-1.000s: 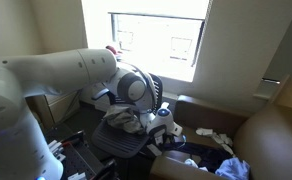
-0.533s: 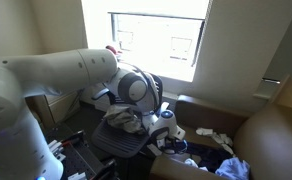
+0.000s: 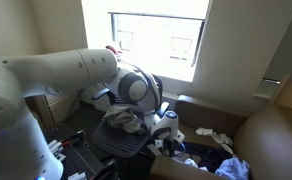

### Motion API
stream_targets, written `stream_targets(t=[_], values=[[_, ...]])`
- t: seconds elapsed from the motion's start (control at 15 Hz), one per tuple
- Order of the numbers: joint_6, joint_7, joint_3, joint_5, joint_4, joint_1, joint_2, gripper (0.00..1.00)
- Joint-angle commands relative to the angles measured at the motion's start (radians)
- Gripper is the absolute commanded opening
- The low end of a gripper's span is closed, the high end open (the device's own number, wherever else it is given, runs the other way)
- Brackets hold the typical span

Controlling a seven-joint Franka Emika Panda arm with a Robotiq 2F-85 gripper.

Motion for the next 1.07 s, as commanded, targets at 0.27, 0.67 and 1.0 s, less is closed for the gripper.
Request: stream_targets(t=[0.27, 0.67, 1.0], values=[[0.004, 0.002, -0.006, 0.003, 0.004, 0.013, 0.0, 1.0], [-0.086, 0.071, -0.15, -0.006, 0.01, 0.096, -0.029, 1.0], [-0.403, 0.011, -0.047, -0.012, 0.037, 0.011, -0.109, 1.0]])
